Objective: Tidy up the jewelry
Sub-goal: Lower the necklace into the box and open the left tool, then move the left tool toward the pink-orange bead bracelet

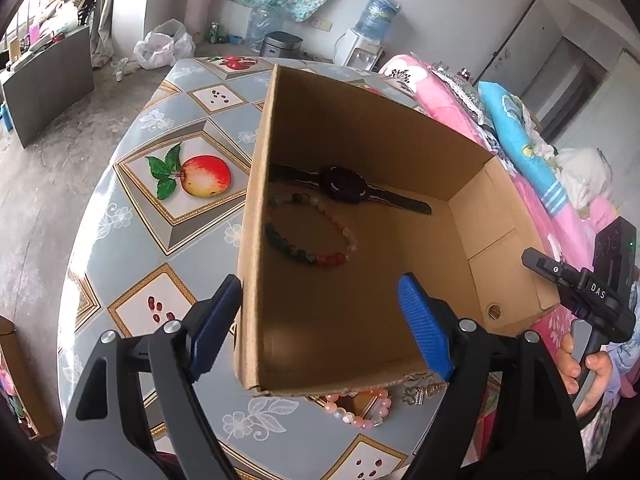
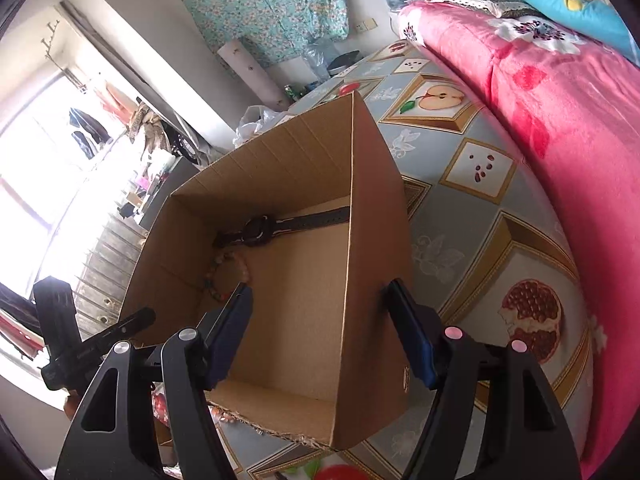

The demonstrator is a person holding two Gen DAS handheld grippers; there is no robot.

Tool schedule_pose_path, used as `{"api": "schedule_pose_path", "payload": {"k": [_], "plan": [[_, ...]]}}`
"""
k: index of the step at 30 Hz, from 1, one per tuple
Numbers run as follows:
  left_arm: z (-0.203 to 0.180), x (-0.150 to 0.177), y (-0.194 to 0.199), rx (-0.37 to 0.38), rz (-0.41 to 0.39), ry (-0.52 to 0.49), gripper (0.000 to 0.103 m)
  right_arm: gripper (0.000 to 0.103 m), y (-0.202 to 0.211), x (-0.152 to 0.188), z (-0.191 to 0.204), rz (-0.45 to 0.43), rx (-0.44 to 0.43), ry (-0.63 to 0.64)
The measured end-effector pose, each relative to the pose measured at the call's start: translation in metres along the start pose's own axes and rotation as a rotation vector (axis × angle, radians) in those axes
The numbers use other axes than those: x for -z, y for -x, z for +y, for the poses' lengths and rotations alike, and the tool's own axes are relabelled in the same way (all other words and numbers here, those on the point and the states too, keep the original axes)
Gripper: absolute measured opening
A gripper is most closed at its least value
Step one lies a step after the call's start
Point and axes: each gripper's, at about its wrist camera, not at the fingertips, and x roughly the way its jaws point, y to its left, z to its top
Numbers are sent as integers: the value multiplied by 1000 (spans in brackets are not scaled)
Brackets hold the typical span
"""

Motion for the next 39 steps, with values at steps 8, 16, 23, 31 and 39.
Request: {"api": "schedule_pose_path", "payload": {"k": [8,16,23,31,39], "plan": [[3,5,11,8,-45,-8,78,69,15,3,-1,-61,-28,6],[20,43,73,-92,-262,-19,87,79,74,51,3,-225,141,99],[23,94,43,-234,-85,-75,88,81,41,110,9,-24,267,200],[9,114,12,-311,11,-158,88,84,1,142,20,75,374,301],[8,120,6,-324,4,-202,92,96,-9,149,29,62,402,338]]}}
